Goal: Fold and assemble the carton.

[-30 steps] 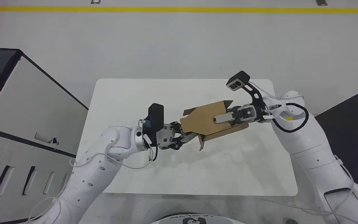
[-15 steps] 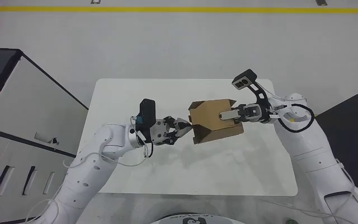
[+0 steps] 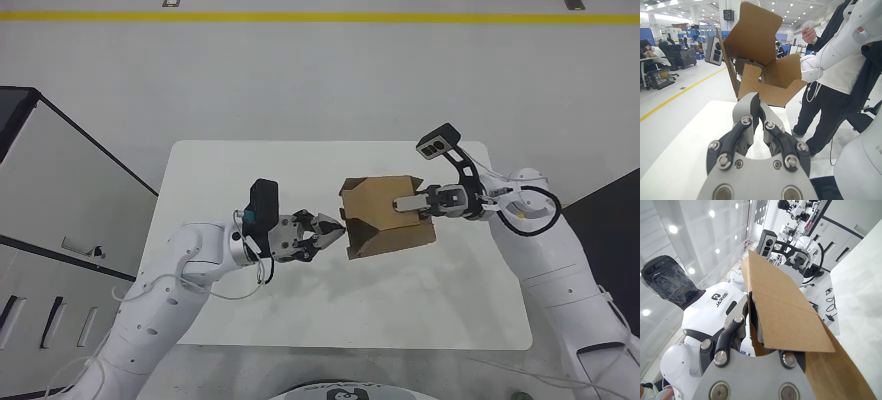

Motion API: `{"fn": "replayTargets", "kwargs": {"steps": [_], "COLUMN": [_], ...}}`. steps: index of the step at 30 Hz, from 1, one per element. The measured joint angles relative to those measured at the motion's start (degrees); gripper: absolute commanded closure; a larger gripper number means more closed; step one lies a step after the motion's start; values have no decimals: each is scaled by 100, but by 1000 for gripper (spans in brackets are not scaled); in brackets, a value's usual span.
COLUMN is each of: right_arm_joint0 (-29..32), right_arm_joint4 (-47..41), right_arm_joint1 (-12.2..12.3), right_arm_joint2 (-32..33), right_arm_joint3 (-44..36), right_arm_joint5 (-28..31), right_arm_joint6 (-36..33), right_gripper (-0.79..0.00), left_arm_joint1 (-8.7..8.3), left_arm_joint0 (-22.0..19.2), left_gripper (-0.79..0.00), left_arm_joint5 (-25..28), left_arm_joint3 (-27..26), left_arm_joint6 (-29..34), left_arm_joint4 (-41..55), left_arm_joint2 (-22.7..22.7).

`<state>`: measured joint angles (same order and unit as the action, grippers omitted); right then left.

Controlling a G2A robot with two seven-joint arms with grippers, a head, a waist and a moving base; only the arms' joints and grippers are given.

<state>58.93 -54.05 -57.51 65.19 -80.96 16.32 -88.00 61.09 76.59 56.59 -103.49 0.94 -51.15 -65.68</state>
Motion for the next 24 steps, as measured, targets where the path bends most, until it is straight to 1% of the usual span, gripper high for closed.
{"fn": "replayTargets", "kwargs": {"steps": [9,14,19,24], "right_arm_joint0": [89,131,174,204], "right_arm_joint4": [204,501,809,973], "right_arm_joint1": [-59,-93,-94,-77], "right_arm_joint2": [326,448,549,618], "right_arm_joint3": [19,-39,-73,-105], "right_arm_joint5": [29,222,488,655], "right_arm_joint6": [28,222,488,657], "right_gripper": [0,0,0,0], "left_arm_joint1": [-16,-21,-33,-41], "left_arm_joint0": [88,125,174,195], "left_gripper": [0,0,0,0], "left_arm_joint5": [-75,-134,-214,-168], "left_arm_joint3": [136,166,224,200], "left_arm_joint6": [-4,80,320,471], "left_arm_joint4": [70,108,248,446], "left_arm_joint2": [-77,-66,-21,42]}}
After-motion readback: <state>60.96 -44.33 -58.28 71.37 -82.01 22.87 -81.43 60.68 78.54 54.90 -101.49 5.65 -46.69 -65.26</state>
